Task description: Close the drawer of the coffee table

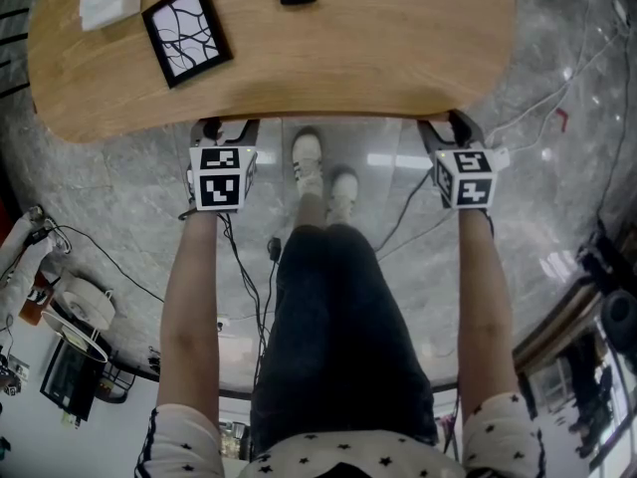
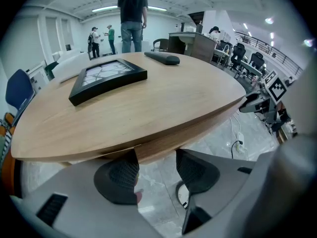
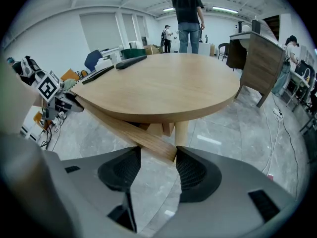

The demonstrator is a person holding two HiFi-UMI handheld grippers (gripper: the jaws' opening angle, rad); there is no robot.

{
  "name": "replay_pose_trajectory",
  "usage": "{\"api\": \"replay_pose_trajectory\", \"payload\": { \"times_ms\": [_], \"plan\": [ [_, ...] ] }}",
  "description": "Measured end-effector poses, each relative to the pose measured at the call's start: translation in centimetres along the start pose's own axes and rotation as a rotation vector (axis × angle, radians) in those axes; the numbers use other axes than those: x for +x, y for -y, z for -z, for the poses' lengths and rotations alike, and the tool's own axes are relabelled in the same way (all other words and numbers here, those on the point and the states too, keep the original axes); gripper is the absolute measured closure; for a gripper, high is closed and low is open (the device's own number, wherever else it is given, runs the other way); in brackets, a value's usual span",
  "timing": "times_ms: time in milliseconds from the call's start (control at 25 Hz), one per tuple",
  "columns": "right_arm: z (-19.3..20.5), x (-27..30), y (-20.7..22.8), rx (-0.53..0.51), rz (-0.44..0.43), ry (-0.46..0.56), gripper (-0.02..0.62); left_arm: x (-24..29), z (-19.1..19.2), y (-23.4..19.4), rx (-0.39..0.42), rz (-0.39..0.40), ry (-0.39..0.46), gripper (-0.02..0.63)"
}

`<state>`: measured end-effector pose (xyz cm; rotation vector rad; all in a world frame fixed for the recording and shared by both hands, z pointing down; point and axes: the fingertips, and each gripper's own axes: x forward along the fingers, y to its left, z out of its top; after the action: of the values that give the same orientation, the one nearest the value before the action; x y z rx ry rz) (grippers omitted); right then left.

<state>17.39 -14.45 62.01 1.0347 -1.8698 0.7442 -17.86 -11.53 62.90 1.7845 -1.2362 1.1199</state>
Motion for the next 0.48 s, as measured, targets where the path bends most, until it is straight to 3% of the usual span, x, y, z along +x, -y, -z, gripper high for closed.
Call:
{"api": "replay_pose_trajectory", "payload": {
  "times_ms": [480],
  "plan": [
    [-0.46,0.35,0.29,0.001,0.005,0.008,0.368,0.34,-0.63,-0.27,-0.053,-0.02,0.031,0.37]
  ]
}}
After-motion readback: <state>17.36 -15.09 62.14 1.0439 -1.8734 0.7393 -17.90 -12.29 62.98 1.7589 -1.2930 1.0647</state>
